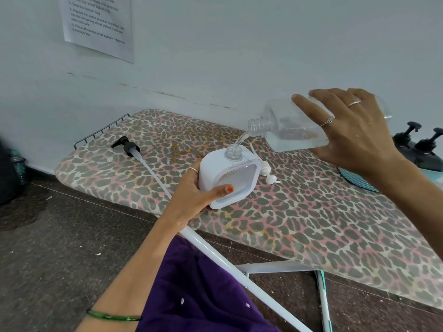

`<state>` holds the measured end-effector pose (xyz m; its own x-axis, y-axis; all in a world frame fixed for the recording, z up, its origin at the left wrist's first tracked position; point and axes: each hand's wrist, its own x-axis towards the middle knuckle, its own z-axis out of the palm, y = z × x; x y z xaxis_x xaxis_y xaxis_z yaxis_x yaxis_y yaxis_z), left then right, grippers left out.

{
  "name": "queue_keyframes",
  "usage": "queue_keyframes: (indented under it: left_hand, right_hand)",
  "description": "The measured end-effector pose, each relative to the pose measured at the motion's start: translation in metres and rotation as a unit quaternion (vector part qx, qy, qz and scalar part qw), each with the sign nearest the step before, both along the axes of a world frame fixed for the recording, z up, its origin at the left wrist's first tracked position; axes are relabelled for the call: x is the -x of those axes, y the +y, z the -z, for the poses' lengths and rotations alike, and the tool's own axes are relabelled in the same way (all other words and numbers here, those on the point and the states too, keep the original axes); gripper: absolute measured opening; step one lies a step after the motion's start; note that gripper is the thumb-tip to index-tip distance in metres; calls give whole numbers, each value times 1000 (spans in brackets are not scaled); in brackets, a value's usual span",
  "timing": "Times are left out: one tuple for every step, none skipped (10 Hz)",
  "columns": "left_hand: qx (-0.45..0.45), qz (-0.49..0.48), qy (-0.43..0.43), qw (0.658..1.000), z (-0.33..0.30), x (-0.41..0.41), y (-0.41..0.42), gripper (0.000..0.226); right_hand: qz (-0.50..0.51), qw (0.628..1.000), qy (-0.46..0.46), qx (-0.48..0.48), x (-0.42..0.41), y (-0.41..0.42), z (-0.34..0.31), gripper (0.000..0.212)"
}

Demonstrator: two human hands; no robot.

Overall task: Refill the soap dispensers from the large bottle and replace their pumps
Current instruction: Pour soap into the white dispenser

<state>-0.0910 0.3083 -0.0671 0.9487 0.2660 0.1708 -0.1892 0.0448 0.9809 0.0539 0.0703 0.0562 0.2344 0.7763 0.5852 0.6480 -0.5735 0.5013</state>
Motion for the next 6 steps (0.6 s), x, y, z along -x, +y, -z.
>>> queue_keyframes:
  left_hand:
    - [-1, -4, 3, 1000, 0, -1, 0, 60]
    - [-3, -2, 0, 1000, 0, -1, 0, 58]
    - [-8, -4, 1, 1000, 3, -2, 1, 63]
    - [-5, -4, 5, 1000, 4, -3, 2, 62]
    - [-3, 9, -3, 1000, 3, -2, 2, 67]
    - [-9, 1, -1, 1000, 3, -1, 2, 75]
  right_hand:
    - [1, 1000, 4, 1, 0, 0, 0, 87]
    - [1, 1000, 5, 1, 1, -1, 0, 86]
    - [1, 1000, 1, 1, 1, -1, -1, 85]
    - [1, 1000, -1, 1, 1, -1, -1, 86]
    - [3, 1000, 0, 1, 2, -3, -1, 88]
    - [3, 1000, 1, 1, 2, -3, -1, 89]
